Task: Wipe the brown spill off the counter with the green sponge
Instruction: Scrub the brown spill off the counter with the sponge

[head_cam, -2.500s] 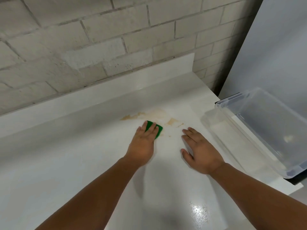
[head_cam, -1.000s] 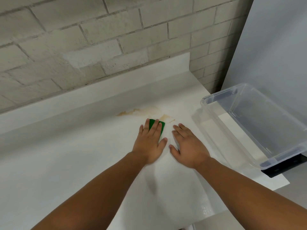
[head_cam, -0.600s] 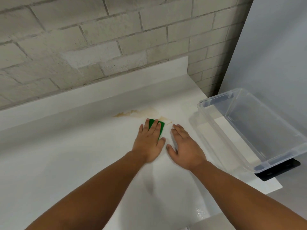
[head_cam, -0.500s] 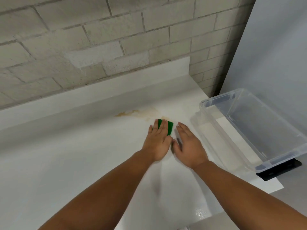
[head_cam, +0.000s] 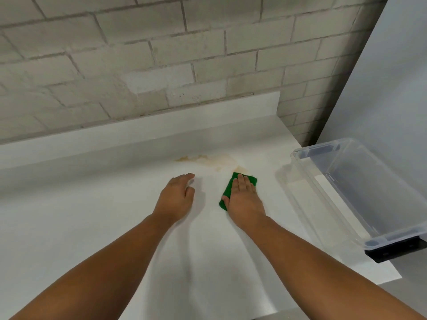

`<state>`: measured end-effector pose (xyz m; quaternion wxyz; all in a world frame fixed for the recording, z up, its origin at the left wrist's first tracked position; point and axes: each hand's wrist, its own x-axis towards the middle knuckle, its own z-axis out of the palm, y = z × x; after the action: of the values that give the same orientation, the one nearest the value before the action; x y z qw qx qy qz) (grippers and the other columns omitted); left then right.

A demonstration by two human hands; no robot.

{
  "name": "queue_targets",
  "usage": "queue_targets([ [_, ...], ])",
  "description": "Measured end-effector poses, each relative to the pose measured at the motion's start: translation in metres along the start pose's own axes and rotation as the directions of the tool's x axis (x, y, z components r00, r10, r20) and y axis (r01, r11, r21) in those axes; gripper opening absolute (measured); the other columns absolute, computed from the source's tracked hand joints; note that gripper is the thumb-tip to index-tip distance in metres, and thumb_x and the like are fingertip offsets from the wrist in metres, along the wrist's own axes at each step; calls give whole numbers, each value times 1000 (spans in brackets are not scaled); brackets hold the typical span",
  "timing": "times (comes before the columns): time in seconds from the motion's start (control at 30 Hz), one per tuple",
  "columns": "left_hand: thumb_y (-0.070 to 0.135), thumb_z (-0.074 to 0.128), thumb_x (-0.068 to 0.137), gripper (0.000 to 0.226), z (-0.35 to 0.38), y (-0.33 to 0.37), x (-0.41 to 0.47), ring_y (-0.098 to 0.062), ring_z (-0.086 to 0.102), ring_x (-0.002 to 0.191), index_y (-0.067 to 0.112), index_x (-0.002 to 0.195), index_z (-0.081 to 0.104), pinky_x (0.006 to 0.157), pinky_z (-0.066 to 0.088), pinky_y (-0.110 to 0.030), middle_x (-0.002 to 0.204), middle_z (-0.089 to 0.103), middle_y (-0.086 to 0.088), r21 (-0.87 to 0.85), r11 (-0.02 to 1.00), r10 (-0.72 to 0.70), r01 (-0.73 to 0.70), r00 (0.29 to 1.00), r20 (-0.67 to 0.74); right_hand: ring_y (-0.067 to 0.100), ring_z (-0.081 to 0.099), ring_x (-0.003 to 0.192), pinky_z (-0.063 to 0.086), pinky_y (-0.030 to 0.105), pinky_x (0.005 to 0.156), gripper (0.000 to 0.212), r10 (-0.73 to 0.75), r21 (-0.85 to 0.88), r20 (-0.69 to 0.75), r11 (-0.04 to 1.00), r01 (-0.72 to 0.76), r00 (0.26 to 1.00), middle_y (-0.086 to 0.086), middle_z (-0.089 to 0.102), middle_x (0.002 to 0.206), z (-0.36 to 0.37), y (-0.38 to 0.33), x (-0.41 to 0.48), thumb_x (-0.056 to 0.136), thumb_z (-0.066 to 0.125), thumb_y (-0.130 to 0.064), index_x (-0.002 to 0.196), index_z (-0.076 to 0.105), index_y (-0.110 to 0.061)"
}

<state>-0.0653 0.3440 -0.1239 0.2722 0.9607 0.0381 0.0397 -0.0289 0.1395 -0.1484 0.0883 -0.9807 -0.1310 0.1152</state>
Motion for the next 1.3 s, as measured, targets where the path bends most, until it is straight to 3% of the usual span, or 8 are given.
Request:
queue_targets([
  [0.13,12,50,92,37,-11,-25,0,-30,56,114,11,126,64,98,40,-31,114,70,-8,121,992,27,-21,999,-42,30,-1,150,2,40,122,66,63,-71,1,995,-63,998,19,-5,162,-9,32,2,104,20,-36,151,-7,3],
  [0.23,9,54,89,35,-13,-36,-1,-27,59,109,11,122,66,93,45,-33,105,71,-9,156,987,56,-44,995,-80,32,-2,150,4,42,122,71,133,-118,23,985,-129,991,18,-6,162,-21,45,13,101,24,-36,151,-8,2],
  [0.4,18,47,84,37,-11,-57,8,-27,60,98,13,112,71,98,43,-36,95,74,-2,268,961,111,-72,984,-136,34,-4,149,1,46,121,65,120,-137,-23,983,-122,992,17,-7,162,-18,23,45,102,20,-34,153,-5,-1],
  [0.57,18,48,82,35,-24,-77,21,-29,61,101,12,107,71,99,46,-40,109,71,-2,286,957,106,-52,979,-177,28,-7,150,-2,41,122,63,-139,-105,-5,985,137,990,12,-8,163,-8,10,38,103,21,-35,154,-3,-6],
  [0.83,26,50,91,42,-39,-113,44,-34,49,128,8,127,63,112,37,-45,139,56,-15,354,935,44,28,980,-196,33,-5,149,0,44,122,68,94,-99,-53,990,-99,994,16,-4,162,-20,25,73,101,23,-37,153,-3,-2],
  [1.0,46,25,102,61,-38,-127,49,-28,18,150,12,151,35,122,16,-43,161,26,-12,373,928,-19,5,999,35,31,-2,149,1,44,122,66,-55,-118,-54,992,48,997,13,0,163,-18,-19,107,100,27,-34,154,1,-5],
  [1.13,61,13,97,74,-39,-142,46,-22,16,151,17,153,32,122,16,-44,162,25,-6,359,930,41,-72,995,94,26,-1,150,2,40,122,64,-268,-77,-61,962,263,962,11,3,163,-3,-26,91,102,26,-37,155,6,-6],
  [1.3,61,17,97,74,-56,-163,56,-24,19,150,14,152,34,122,17,-44,161,29,-9,372,924,72,-87,996,54,30,10,148,9,42,122,65,-160,-70,-115,986,153,980,16,14,160,-11,-7,123,100,30,-35,152,13,0],
])
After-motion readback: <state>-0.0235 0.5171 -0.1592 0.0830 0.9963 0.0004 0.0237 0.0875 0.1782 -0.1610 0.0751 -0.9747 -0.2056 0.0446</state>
